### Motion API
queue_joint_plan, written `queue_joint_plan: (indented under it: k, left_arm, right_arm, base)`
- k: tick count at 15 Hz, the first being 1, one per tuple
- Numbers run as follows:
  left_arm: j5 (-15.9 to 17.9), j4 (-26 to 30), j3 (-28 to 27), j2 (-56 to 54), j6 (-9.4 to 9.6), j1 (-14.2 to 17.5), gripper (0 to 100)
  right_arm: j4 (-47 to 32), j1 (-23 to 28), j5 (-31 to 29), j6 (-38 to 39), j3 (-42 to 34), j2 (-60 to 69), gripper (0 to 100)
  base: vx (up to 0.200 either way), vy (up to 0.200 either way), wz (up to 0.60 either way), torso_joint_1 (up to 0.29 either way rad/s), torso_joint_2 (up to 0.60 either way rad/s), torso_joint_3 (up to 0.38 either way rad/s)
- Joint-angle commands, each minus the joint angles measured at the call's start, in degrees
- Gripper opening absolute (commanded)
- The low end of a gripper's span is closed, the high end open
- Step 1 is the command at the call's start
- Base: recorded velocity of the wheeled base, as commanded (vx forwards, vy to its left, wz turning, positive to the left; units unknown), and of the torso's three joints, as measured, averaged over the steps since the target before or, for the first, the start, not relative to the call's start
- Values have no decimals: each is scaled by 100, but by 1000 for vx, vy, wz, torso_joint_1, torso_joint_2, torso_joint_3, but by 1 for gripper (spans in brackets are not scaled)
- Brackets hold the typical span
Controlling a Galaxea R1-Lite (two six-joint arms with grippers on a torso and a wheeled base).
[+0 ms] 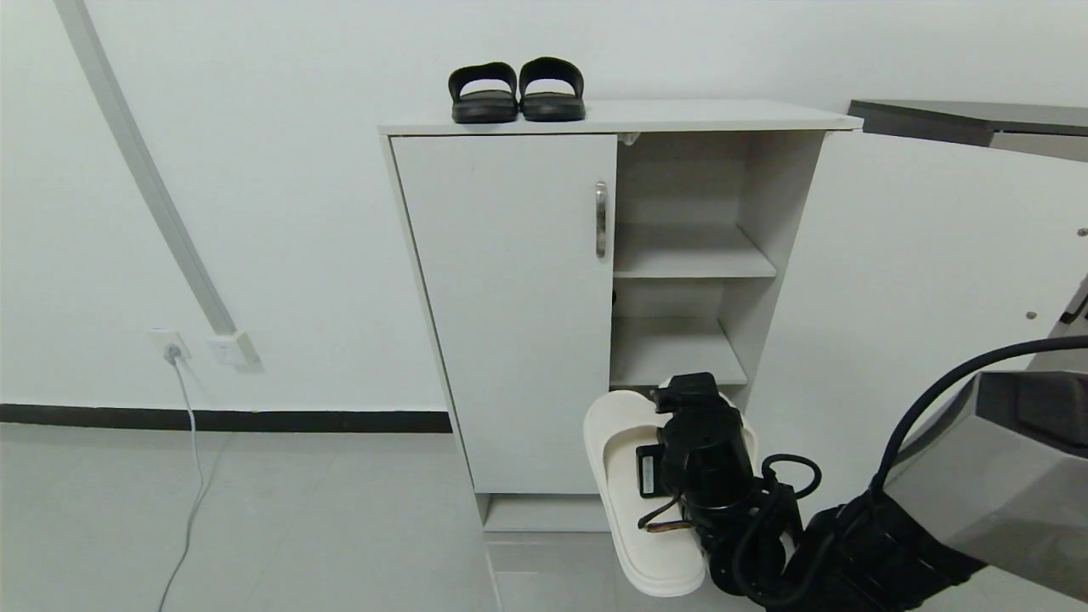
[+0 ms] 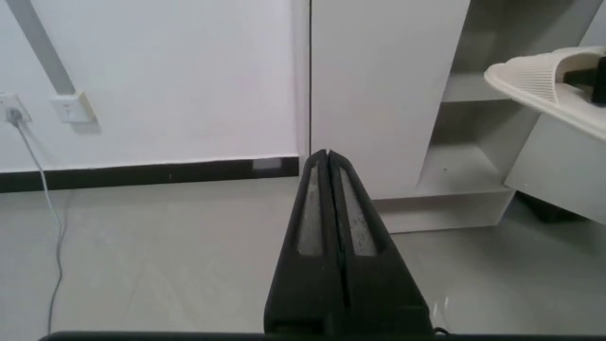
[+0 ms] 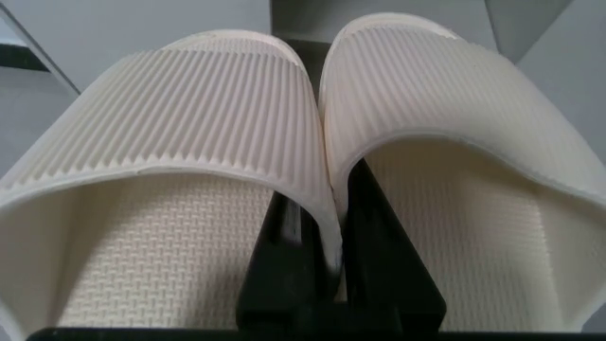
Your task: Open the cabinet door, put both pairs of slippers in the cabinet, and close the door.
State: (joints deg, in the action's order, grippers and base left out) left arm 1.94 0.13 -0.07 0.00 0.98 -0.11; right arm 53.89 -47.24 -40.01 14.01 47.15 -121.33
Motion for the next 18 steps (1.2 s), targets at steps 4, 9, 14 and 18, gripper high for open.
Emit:
queue_joint_plan:
  k: [4, 9, 14, 18]
  left_arm:
    - [0, 4, -1, 9, -1, 2, 0]
    - [0, 4, -1, 9, -10, 2, 0]
    - [0, 4, -1, 18, -10, 2, 0]
    - [0, 4, -1, 9, -10, 2, 0]
  right_arm:
    - [130, 83, -7, -3, 92, -330, 0]
    - [209, 101, -16, -3, 119, -514, 0]
    - [315, 136, -95, -30, 127, -602, 0]
    - [323, 162, -95, -30, 171, -672, 0]
  base:
    - [0, -150, 0, 4, 2, 3]
    - [0, 0, 0, 0, 0, 0]
    - [0, 0, 0, 0, 0, 0]
    - [0, 0, 0, 0, 0, 0]
